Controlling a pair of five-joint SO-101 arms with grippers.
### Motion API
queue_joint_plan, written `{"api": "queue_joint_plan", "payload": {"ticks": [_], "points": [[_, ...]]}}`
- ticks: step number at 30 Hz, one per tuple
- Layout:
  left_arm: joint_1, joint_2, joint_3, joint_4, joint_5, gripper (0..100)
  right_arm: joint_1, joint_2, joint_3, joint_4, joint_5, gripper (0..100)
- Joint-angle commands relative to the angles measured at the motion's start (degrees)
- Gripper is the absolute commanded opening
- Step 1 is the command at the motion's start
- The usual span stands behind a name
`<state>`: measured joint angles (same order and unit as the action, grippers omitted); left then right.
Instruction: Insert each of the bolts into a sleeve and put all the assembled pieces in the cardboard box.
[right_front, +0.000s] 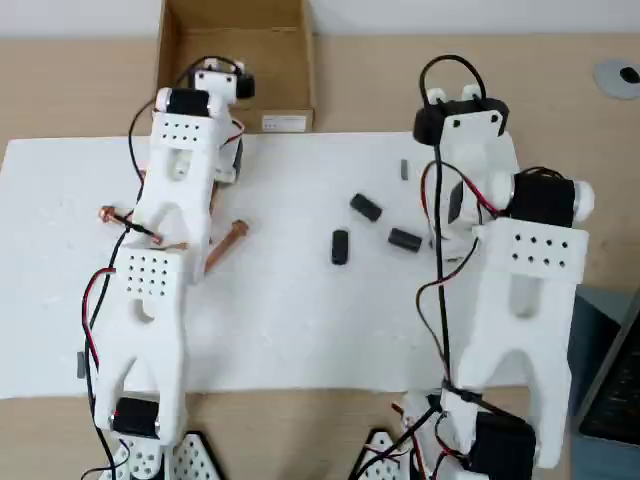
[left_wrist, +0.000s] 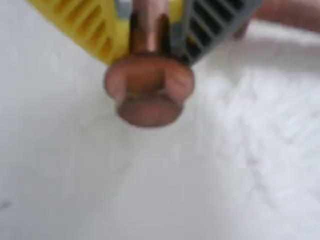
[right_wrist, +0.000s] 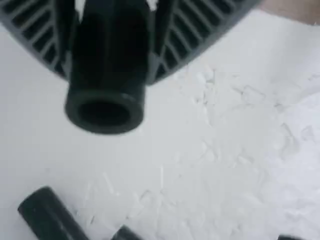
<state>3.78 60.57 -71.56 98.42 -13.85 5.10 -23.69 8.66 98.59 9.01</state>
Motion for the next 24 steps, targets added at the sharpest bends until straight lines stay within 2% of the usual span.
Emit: {"api": "queue_joint_plan", "payload": {"ticks": [1,7,11,24], "points": [[0.97,-1.45,-9.76,2.11,0.53,0,0.75,-2.33,-5.05,2.11,0.35,1.0],[1.58,-6.11,-10.20,2.11,9.93,0,0.84,-2.51,-8.92,3.52,0.18,1.0],[1.58,-15.43,-4.75,2.20,11.43,0,0.84,-8.04,-10.86,3.52,0.09,1.0],[1.41,-62.99,33.85,2.11,11.08,0,0.84,-27.12,-3.21,3.43,0.18,0.9]]}}
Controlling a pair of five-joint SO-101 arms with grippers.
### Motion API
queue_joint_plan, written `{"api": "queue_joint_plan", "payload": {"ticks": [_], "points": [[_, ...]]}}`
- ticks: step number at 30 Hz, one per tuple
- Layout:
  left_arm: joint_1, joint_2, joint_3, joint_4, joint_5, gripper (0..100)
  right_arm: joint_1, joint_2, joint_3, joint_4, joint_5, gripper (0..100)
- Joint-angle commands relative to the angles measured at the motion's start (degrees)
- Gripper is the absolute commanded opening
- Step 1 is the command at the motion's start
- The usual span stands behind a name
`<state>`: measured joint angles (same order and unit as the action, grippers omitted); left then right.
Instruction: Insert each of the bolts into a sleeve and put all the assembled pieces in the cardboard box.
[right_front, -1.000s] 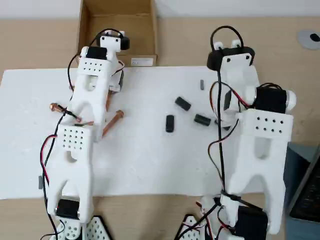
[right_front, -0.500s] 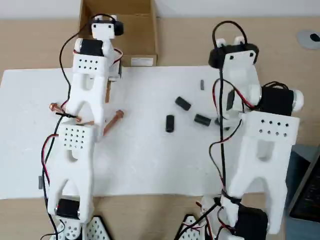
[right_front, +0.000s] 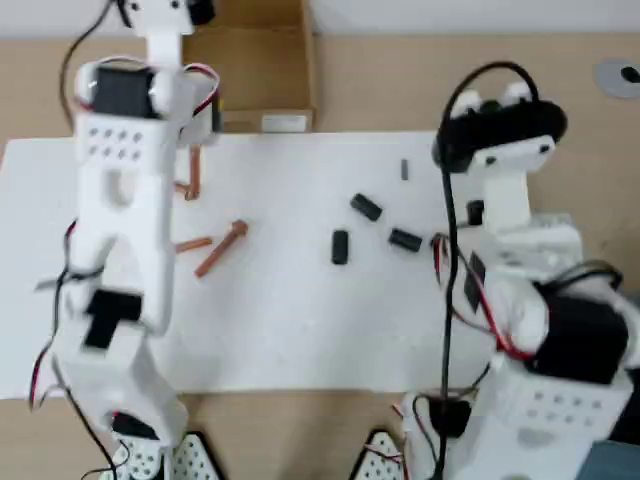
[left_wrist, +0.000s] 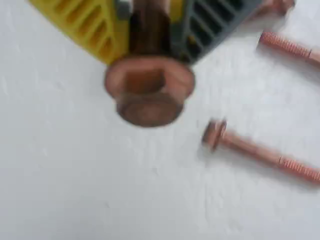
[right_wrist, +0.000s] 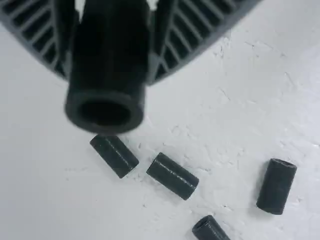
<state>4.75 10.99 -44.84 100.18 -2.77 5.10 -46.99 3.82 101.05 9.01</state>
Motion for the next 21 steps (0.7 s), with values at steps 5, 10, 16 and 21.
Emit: {"api": "queue_joint_plan", "payload": {"ticks": [5,10,16,21], "points": [[0.00,-30.20,22.77,0.18,0.00,0,0.84,-11.47,9.45,-0.09,0.00,0.9],[-0.09,-44.18,38.42,-4.40,0.26,0,0.84,-20.70,20.18,-5.98,-3.43,0.9],[-0.09,-61.14,62.07,-16.88,0.35,0,0.57,-32.40,35.12,-14.86,-8.44,0.9],[-0.09,-75.56,80.79,-29.19,0.53,0,0.48,-39.34,45.76,-23.47,-8.97,0.9]]}}
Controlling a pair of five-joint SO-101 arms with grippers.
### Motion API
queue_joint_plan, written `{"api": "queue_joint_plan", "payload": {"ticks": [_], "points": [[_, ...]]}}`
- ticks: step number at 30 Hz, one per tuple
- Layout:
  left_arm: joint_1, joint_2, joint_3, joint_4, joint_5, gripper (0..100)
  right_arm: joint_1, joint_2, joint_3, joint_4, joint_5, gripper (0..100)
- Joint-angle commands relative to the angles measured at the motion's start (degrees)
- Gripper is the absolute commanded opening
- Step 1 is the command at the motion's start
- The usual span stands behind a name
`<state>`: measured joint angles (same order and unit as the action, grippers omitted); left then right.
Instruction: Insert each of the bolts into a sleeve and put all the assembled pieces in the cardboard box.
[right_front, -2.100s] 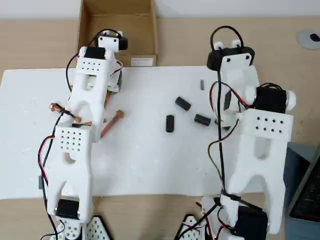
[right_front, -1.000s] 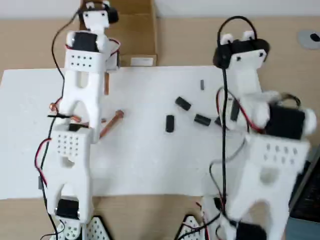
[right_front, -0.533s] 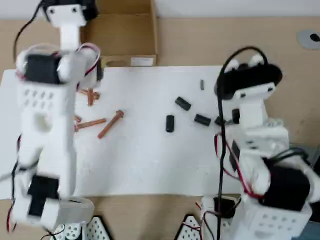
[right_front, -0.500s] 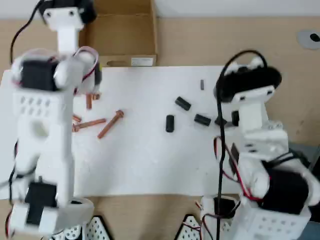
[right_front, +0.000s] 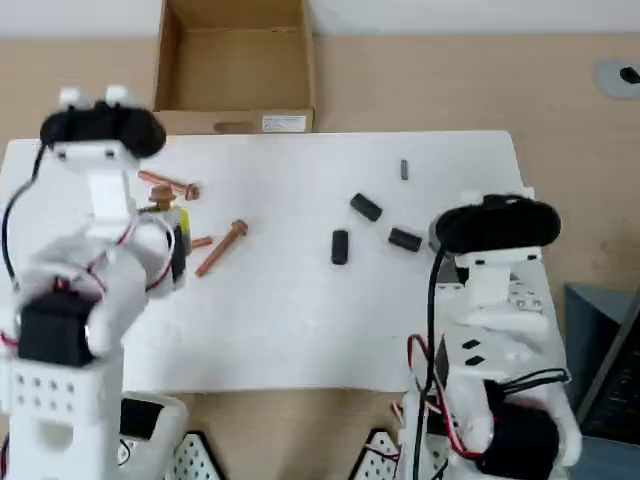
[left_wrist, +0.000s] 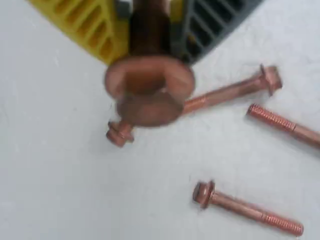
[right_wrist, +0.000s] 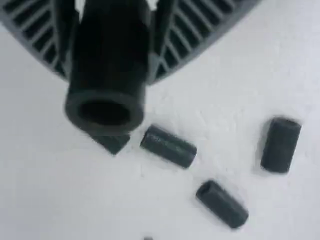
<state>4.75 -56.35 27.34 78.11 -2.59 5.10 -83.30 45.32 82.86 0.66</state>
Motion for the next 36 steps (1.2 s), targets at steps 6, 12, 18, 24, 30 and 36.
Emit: {"api": "queue_joint_plan", "payload": {"ticks": [6,12,18,24,30,36], "points": [[-0.09,-22.55,24.00,-17.05,6.07,0,-2.59,-6.73,13.32,-11.08,-0.79,0.9],[0.35,-33.89,33.49,-21.63,10.37,0,-12.09,-10.07,20.35,-18.20,-5.71,0.9],[0.44,-43.38,40.70,-26.99,12.40,0,-20.88,-14.73,27.74,-24.88,-7.38,0.9],[0.53,-48.31,44.57,-29.54,12.75,0,-31.34,-19.82,32.22,-28.31,-7.03,0.9],[4.66,-48.22,44.31,-30.86,18.46,0,-40.04,-24.66,36.35,-30.07,-7.03,0.9],[12.48,-48.22,44.22,-35.96,26.37,0,-45.58,-27.30,37.76,-30.07,-6.51,0.9]]}}
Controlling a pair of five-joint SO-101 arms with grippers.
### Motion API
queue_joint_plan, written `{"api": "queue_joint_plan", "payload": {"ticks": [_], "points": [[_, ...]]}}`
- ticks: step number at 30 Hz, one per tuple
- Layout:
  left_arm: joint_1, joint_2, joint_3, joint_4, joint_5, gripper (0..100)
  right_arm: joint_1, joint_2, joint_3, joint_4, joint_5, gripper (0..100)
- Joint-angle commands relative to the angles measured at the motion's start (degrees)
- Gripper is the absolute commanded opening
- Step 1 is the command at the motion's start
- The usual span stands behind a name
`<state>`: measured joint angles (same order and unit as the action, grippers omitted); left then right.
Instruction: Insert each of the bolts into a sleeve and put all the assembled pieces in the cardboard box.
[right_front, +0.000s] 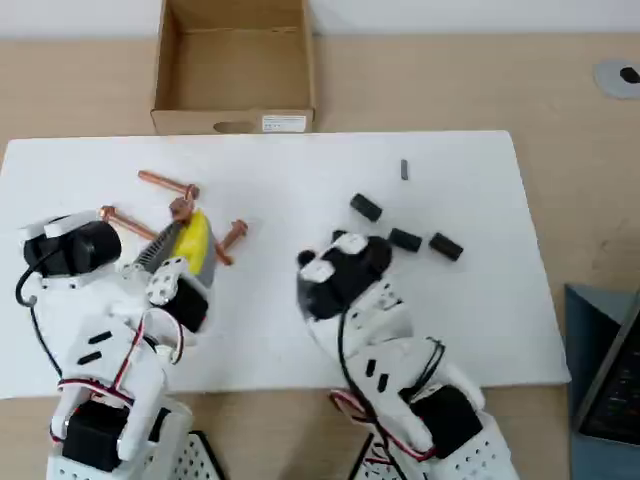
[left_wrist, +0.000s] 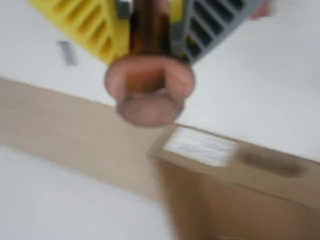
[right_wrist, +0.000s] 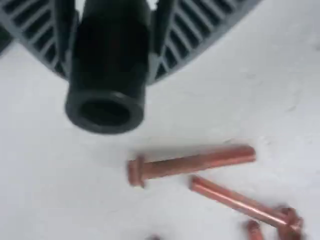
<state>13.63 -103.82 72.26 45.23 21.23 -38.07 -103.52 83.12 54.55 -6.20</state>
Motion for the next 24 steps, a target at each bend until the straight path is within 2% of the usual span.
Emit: {"api": "queue_joint_plan", "payload": {"ticks": [1,15,24], "points": [[4.75,-0.75,-0.70,-3.78,3.16,0,-3.03,-7.25,0.04,-1.76,1.32,0.9],[11.52,-0.75,-0.70,-5.01,4.31,0,-5.23,-7.60,-0.48,-1.93,8.53,0.9],[12.22,-0.57,1.32,-5.19,4.31,0,-6.90,-7.60,-1.10,-4.57,10.37,0.9]]}}
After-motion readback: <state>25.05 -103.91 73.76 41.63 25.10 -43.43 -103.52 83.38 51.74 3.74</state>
